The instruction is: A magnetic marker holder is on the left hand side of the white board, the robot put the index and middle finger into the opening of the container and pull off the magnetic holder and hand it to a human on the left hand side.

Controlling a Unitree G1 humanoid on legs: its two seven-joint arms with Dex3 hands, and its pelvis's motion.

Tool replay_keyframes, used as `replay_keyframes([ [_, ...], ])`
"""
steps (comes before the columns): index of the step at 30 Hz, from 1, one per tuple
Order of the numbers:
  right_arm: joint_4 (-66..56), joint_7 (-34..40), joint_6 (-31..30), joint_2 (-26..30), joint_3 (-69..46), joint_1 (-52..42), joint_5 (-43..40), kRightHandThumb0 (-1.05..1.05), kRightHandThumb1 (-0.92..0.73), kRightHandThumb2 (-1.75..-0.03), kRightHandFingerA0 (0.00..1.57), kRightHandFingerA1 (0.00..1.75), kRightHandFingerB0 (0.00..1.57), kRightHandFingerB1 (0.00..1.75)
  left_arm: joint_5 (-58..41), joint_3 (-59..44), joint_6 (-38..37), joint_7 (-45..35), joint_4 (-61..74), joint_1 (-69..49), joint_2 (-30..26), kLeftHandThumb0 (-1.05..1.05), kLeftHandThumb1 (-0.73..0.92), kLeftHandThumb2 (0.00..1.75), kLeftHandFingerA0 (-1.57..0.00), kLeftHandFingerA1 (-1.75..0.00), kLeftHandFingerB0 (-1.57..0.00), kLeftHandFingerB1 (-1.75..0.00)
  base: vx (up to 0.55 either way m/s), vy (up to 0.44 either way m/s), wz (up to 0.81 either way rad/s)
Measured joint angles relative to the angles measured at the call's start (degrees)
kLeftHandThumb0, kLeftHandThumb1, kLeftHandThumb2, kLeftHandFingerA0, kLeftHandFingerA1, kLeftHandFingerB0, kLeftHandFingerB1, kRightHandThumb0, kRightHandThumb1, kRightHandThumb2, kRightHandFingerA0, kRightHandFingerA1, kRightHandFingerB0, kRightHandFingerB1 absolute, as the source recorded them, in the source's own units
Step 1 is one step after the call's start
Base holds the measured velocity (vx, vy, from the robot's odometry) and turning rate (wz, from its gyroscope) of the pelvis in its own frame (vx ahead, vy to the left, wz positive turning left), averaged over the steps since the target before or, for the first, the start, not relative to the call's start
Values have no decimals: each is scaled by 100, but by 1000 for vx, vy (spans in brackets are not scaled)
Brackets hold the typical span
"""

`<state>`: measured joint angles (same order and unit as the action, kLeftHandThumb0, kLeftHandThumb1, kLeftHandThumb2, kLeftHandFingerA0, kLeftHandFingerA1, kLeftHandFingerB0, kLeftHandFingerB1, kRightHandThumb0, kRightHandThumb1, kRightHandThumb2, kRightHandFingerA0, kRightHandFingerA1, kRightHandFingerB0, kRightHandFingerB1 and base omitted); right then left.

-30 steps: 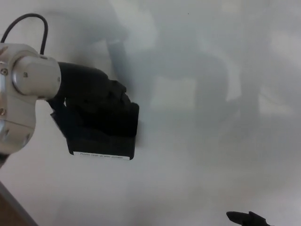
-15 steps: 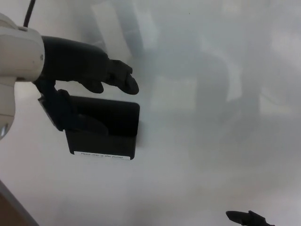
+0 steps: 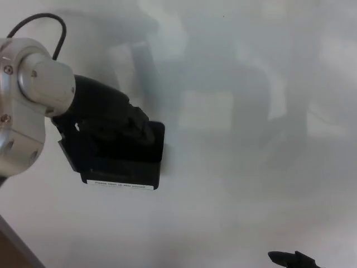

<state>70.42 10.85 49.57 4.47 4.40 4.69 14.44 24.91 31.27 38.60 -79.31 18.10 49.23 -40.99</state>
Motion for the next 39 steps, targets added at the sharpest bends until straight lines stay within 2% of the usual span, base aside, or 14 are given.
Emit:
replay_keyframes([
  [8,-1,1,0,0,-2,0,0,-50,-75,-63,78,52,62,41,92,183,-239,347,-848,-55,147,-105,73,106,0,-4,-5,-2,0,0,0],
  [10,-3,6,1,0,0,0,1,-50,-74,-63,79,53,63,41,107,188,-259,403,-920,-46,204,-104,73,107,-1,-8,-6,-3,0,0,0],
  [20,-7,16,2,0,5,-1,5,-50,-75,-63,77,53,63,41,101,155,-334,438,-922,185,310,-96,65,97,0,-9,-5,-6,0,0,0],
  [29,-14,22,2,0,26,-6,25,-52,-75,-63,78,53,64,41,89,135,-143,385,-745,402,491,-95,65,96,0,-7,-3,-5,0,0,0],
  [39,-17,22,2,0,29,-9,29,-52,-75,-63,76,51,65,41,152,326,-89,415,-870,403,524,-102,69,104,0,-7,-2,-3,0,0,0],
])
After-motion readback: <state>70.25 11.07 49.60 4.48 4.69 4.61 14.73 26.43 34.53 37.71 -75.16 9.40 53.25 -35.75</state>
